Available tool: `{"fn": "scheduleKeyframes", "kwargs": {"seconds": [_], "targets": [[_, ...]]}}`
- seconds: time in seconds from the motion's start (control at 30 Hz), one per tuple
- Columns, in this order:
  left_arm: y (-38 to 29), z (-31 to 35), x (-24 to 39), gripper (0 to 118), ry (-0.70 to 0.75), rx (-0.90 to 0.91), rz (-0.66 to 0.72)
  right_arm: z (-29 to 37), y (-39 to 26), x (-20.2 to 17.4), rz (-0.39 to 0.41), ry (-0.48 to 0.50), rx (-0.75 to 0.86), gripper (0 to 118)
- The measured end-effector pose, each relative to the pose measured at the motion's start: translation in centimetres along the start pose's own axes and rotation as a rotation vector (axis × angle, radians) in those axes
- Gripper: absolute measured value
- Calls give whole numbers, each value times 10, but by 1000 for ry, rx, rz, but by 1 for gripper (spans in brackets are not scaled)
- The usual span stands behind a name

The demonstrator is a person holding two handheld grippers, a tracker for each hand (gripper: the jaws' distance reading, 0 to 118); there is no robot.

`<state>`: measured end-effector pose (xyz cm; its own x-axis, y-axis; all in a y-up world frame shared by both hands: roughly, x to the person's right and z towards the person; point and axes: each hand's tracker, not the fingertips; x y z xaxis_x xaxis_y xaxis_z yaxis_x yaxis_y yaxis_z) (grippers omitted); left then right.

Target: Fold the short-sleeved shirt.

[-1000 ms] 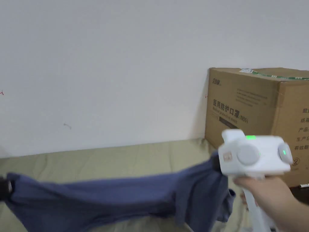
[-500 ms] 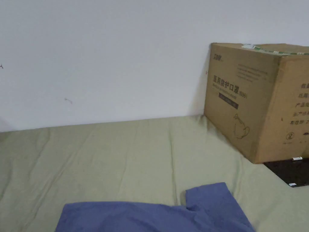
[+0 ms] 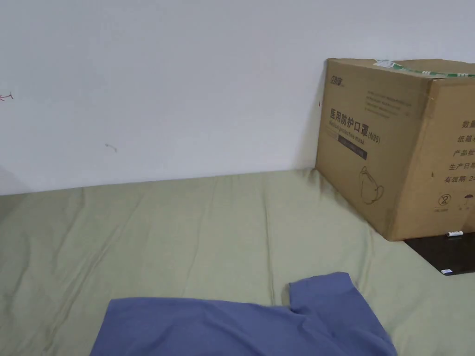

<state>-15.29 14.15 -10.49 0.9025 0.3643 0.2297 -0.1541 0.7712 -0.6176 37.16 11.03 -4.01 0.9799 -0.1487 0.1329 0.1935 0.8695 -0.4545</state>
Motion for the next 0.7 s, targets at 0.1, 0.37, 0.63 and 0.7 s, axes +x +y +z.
{"fn": "scheduleKeyframes", "kwargs": {"seconds": [0.1, 0.37, 0.63, 0.7], "targets": [[9, 14, 39, 118, 2, 206, -71, 21, 25, -30, 46, 60, 34, 114], [-2, 18, 98, 0, 96, 556, -293, 43, 36, -88, 32, 96, 425, 3], [97, -63, 44, 0, 25, 110, -212, 29, 52, -84, 97, 97, 343, 3], [128, -116, 14, 0, 13, -64, -183, 21, 53, -80, 90, 98, 306, 3]]}}
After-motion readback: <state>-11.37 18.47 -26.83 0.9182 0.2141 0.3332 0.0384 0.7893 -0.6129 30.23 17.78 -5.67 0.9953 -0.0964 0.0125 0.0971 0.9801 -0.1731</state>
